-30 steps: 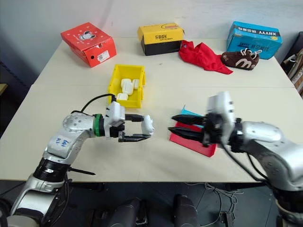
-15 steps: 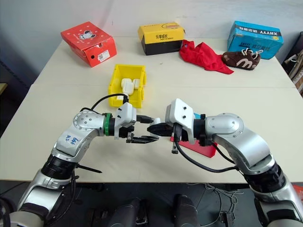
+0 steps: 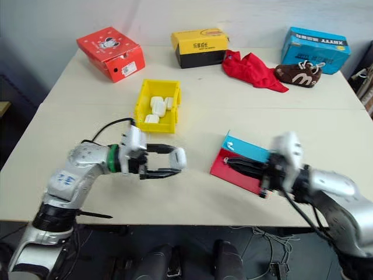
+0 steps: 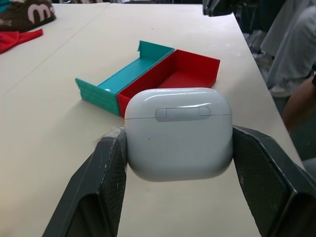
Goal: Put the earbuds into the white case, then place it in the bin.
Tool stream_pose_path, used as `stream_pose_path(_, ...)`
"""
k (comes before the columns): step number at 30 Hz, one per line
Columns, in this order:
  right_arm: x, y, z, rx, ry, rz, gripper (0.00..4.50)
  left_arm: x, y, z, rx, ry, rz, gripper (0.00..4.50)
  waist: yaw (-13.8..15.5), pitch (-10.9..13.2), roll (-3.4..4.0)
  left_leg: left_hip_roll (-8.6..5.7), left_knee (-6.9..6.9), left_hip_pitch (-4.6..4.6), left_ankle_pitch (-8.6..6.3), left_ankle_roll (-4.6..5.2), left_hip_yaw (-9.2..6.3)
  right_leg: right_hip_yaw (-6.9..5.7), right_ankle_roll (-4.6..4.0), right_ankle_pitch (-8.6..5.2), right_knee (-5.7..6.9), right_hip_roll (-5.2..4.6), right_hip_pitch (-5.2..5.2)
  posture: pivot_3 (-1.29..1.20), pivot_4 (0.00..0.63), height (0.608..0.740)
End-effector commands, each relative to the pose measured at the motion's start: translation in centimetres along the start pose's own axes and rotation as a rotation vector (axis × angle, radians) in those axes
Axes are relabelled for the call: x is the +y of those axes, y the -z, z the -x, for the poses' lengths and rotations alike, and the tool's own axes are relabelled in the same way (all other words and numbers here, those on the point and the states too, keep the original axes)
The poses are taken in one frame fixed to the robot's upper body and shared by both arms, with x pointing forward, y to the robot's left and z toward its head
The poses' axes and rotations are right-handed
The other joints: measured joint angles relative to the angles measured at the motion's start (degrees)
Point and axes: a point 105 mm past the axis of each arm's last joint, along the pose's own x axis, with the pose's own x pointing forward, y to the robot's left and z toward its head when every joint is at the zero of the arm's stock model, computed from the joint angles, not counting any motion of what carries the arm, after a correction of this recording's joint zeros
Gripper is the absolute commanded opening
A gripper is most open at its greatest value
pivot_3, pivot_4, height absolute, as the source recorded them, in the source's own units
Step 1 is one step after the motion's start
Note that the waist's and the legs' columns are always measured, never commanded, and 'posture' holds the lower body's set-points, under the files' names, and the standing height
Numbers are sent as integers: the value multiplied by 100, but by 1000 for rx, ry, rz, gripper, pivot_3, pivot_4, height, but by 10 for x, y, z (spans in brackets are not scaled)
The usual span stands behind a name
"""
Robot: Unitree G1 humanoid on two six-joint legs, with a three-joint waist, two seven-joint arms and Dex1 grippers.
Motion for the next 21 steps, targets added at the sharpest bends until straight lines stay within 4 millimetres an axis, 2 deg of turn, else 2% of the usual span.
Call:
stream_pose_path(1,4,-16,21,-70,79,164,1285,17,-2,30,13,-86,37,2774,4,0,0,-1,0,5,1,1,3,0,3,2,1,0,2,0,150,740)
stream_pose_path(2,2,-18,27,-84,133,228,1612,28,-2,39,12,-142,30,2774,12,-1,1,-1,0,12,1,1,5,0,5,3,1,1,6,0,150,740)
stream_pose_path(4,1,-22,38,-126,223,297,2380,54,-14,44,-61,-278,53,2774,31,-1,1,0,-2,24,-3,-5,11,-2,4,2,1,5,6,0,150,740)
stream_pose_path(7,0,-21,51,-161,333,339,3490,86,-29,33,-125,-408,84,2774,126,-1,-19,-5,-1,19,-8,-25,0,6,6,3,1,3,6,0,150,740)
stream_pose_path(10,1,-13,56,-168,380,329,4460,119,-27,16,-101,-538,79,2774,156,-7,-27,-13,-1,21,-4,-20,2,14,10,7,21,3,8,0,150,740)
stream_pose_path(13,0,-10,57,-173,416,352,4460,149,-20,2,-41,-685,101,2774,139,-7,-28,-13,-1,25,5,-2,15,-1,12,8,19,14,6,0,150,740)
stream_pose_path(15,-2,-9,57,-179,438,362,4460,162,-16,-4,-10,-745,112,2774,83,-7,-29,-12,-1,24,6,-2,18,-2,12,8,17,18,4,0,150,740)
stream_pose_path(18,-5,-7,56,-180,453,367,4460,170,-14,-14,-7,-769,110,2774,41,-5,-31,-5,-3,23,5,-3,26,-1,12,8,17,23,-3,0,150,740)
stream_pose_path(21,-6,-5,55,-184,459,369,4460,169,-12,-26,-20,-718,132,2774,38,-5,-32,-2,-4,22,4,-5,28,-2,11,7,17,25,-8,0,150,740)
